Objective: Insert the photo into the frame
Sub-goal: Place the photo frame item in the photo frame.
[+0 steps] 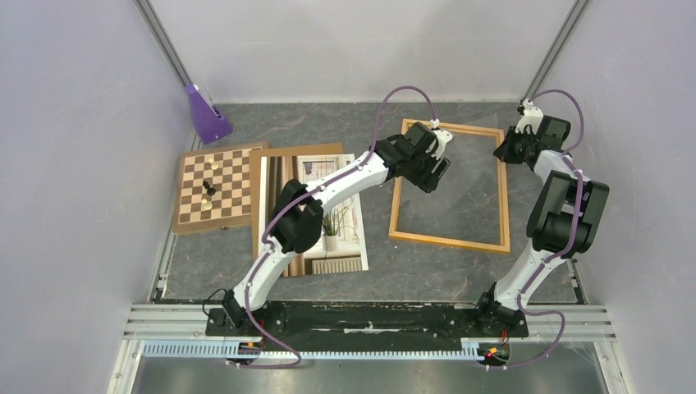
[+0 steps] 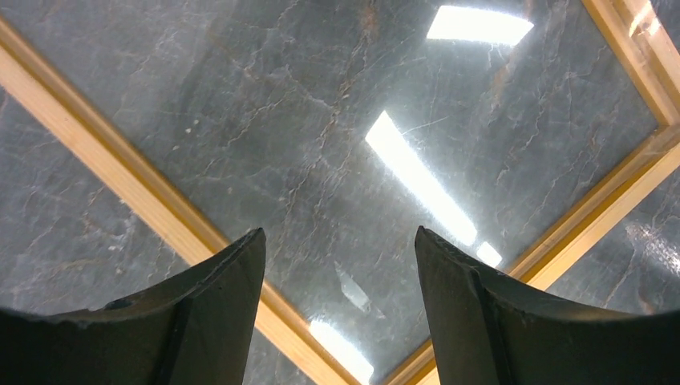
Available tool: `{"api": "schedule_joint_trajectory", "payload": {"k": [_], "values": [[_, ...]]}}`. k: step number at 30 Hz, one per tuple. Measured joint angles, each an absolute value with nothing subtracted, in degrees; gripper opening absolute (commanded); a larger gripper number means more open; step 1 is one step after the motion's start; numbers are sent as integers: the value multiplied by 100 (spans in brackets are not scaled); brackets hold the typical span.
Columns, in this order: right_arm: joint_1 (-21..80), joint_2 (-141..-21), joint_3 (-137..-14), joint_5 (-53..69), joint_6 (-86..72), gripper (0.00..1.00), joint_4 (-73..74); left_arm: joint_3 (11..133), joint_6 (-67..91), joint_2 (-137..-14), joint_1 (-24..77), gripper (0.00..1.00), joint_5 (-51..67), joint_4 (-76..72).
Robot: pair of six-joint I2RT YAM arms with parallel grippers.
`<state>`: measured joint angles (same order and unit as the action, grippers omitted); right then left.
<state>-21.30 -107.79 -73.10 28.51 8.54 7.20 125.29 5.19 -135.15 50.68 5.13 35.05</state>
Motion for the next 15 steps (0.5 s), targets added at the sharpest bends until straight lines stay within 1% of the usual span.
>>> {"api": "schedule_joint_trajectory", "payload": {"k": [15], "values": [[-2104,-10779,-7227,2792,847,0,600,12960,545,-14234,5443,75,766,3238]]}}
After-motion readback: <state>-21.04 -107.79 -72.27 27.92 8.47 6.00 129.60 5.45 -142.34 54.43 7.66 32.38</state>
